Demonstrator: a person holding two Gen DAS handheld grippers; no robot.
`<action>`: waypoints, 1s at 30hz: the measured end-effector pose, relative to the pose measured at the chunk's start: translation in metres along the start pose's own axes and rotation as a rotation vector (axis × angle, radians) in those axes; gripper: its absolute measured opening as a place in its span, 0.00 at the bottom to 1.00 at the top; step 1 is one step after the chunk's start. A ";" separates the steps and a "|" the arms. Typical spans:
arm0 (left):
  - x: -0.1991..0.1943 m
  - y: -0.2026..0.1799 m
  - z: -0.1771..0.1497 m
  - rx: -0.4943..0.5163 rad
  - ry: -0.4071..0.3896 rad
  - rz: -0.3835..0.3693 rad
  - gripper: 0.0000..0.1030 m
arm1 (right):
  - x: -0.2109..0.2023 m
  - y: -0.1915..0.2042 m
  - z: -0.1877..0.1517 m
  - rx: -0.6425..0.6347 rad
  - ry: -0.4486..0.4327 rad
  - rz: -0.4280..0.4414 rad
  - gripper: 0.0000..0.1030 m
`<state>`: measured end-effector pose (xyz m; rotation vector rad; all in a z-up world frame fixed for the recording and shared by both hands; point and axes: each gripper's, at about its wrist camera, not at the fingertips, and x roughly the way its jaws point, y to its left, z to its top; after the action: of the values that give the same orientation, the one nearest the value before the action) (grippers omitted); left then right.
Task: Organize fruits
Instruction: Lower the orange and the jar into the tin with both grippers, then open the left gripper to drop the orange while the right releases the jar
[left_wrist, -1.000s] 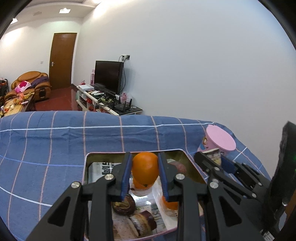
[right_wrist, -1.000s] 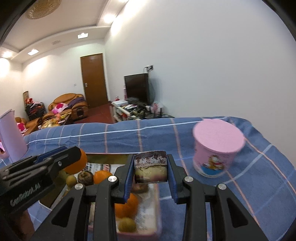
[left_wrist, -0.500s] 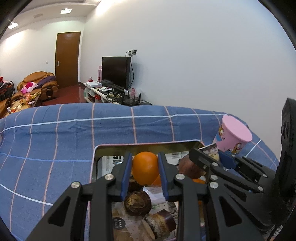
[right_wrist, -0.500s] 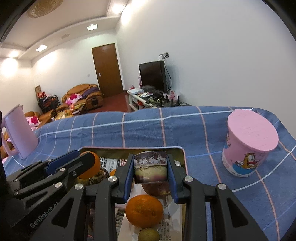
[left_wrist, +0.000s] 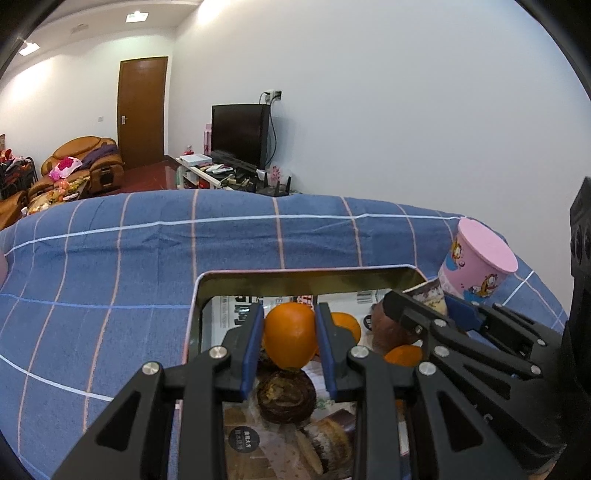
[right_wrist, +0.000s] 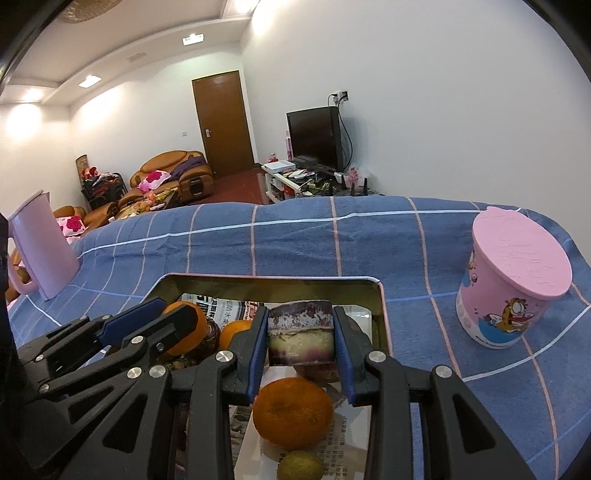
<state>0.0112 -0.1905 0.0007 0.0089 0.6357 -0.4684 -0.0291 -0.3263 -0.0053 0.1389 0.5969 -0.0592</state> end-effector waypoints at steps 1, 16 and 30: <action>0.001 0.001 0.001 -0.004 0.002 0.001 0.29 | 0.000 0.000 0.000 0.000 0.000 0.001 0.34; 0.005 0.008 0.000 -0.032 0.017 -0.015 0.29 | -0.005 -0.016 0.001 0.092 -0.018 0.126 0.55; 0.007 -0.029 -0.004 0.160 0.028 0.047 0.30 | -0.037 -0.030 0.002 0.145 -0.161 -0.046 0.62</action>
<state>0.0015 -0.2192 -0.0030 0.1824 0.6229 -0.4736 -0.0617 -0.3554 0.0142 0.2592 0.4350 -0.1567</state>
